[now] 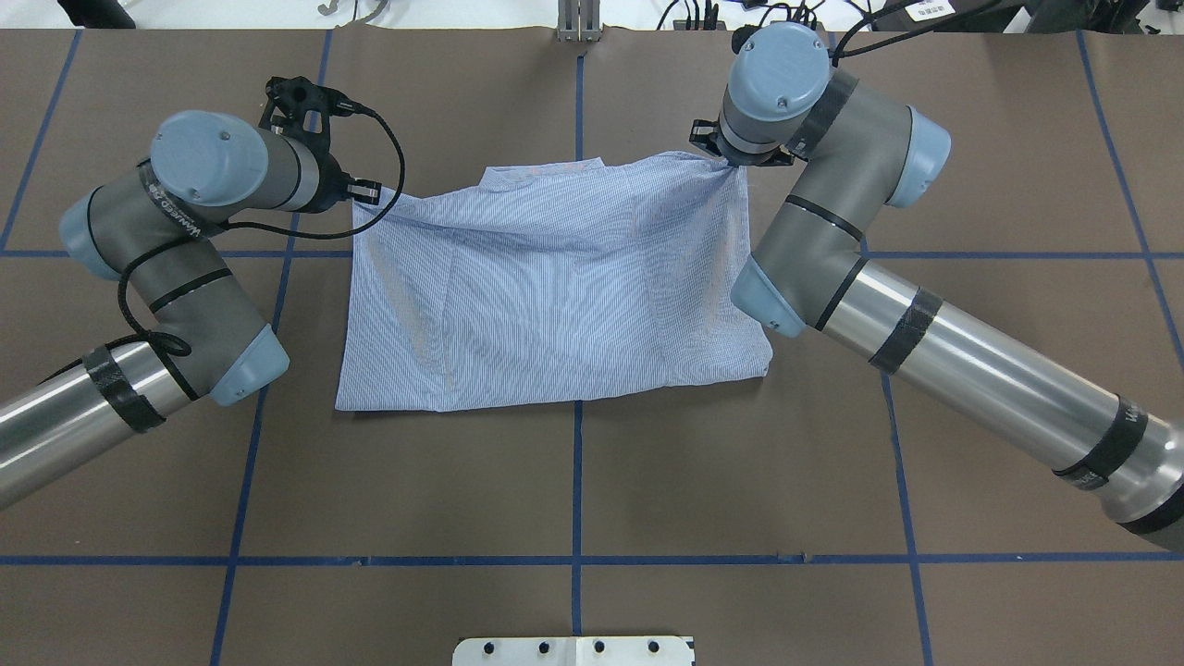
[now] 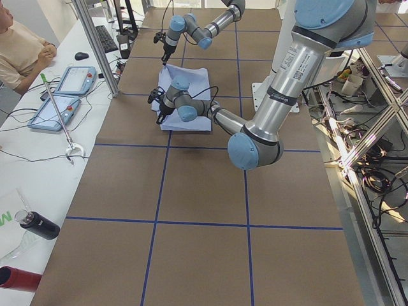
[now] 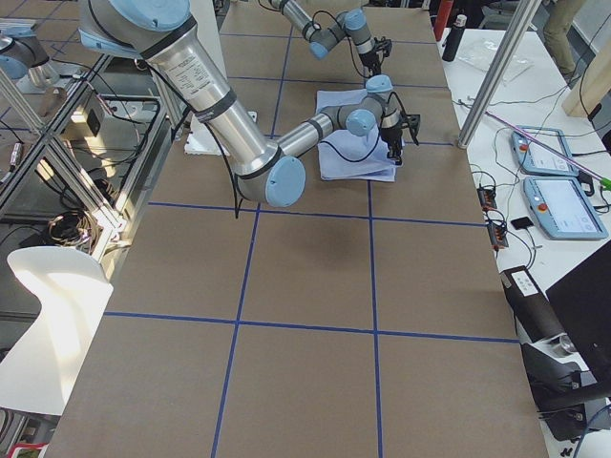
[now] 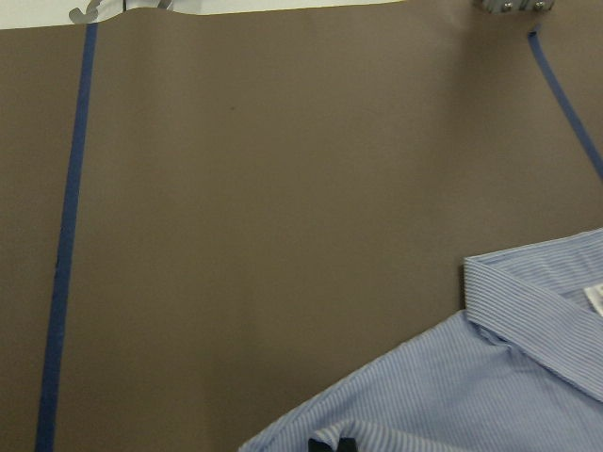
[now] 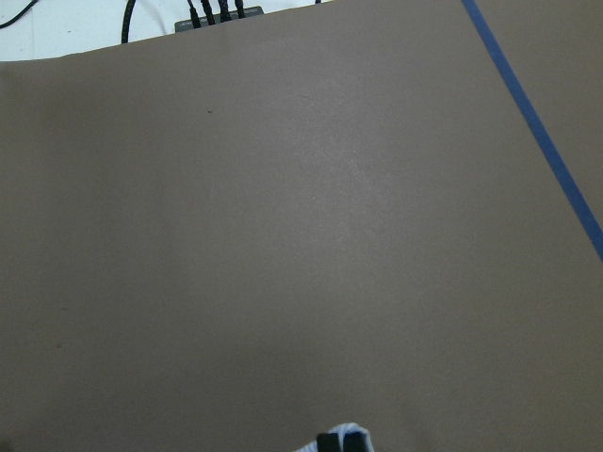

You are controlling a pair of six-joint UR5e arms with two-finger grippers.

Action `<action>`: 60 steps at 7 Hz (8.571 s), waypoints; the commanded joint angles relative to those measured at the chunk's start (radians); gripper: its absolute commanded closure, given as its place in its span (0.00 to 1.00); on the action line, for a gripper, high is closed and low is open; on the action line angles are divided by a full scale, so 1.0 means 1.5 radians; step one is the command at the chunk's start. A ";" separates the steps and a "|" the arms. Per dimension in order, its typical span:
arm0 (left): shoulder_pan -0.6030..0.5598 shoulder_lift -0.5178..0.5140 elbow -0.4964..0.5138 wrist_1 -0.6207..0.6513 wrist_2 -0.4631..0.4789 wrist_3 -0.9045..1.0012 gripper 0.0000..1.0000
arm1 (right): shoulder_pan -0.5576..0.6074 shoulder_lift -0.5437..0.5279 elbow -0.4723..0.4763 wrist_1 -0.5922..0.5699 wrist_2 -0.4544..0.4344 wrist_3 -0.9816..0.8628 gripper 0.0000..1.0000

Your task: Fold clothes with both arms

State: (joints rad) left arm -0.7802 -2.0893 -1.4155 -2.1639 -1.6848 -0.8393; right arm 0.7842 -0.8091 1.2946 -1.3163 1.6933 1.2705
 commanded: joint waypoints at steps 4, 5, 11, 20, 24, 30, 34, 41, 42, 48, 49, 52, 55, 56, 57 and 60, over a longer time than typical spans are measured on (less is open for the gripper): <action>-0.052 -0.001 0.000 -0.040 -0.144 0.131 0.00 | 0.036 0.005 0.024 -0.003 0.084 -0.047 0.00; -0.067 0.020 -0.033 -0.040 -0.176 0.158 0.00 | 0.064 -0.020 0.063 -0.004 0.155 -0.076 0.00; 0.158 0.228 -0.207 -0.164 -0.027 -0.144 0.00 | 0.069 -0.117 0.174 -0.004 0.151 -0.098 0.00; 0.207 0.246 -0.207 -0.161 -0.002 -0.206 0.67 | 0.066 -0.117 0.172 -0.003 0.150 -0.098 0.00; 0.208 0.248 -0.212 -0.161 -0.003 -0.201 1.00 | 0.064 -0.117 0.168 -0.001 0.149 -0.097 0.00; 0.011 0.038 -0.008 -0.059 -0.005 -0.025 1.00 | 0.062 -0.116 0.165 0.001 0.150 -0.095 0.00; -0.043 -0.213 0.310 -0.071 0.065 0.011 1.00 | 0.058 -0.117 0.166 0.001 0.146 -0.086 0.00; -0.060 -0.114 0.145 -0.163 -0.069 0.066 0.00 | -0.065 -0.056 0.197 -0.105 0.031 0.265 0.04; -0.060 -0.087 0.111 -0.163 -0.069 0.064 0.00 | -0.090 -0.061 0.198 -0.105 0.025 0.357 0.04; -0.056 -0.080 0.094 -0.164 -0.067 0.059 0.00 | -0.138 -0.068 0.172 -0.080 -0.020 0.405 0.14; -0.057 -0.079 0.094 -0.164 -0.066 0.059 0.00 | -0.143 -0.078 0.172 -0.083 -0.020 0.404 0.14; -0.056 -0.080 0.094 -0.164 -0.065 0.060 0.00 | -0.159 -0.084 0.162 -0.081 -0.041 0.406 0.15; -0.056 -0.079 0.094 -0.164 -0.064 0.059 0.00 | -0.166 -0.079 0.149 -0.078 -0.044 0.408 0.16; -0.056 -0.079 0.094 -0.164 -0.064 0.059 0.00 | -0.169 -0.076 0.149 -0.082 -0.044 0.411 0.16; -0.056 -0.079 0.094 -0.164 -0.064 0.059 0.00 | -0.175 -0.076 0.147 -0.083 -0.046 0.412 0.16; -0.055 -0.072 0.095 -0.164 -0.064 0.059 0.00 | -0.179 -0.072 0.145 -0.083 -0.061 0.448 0.66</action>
State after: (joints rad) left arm -0.8632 -2.2042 -1.2734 -2.4099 -1.7806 -0.7501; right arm 0.5168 -0.9210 1.5131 -1.4403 1.6045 1.9127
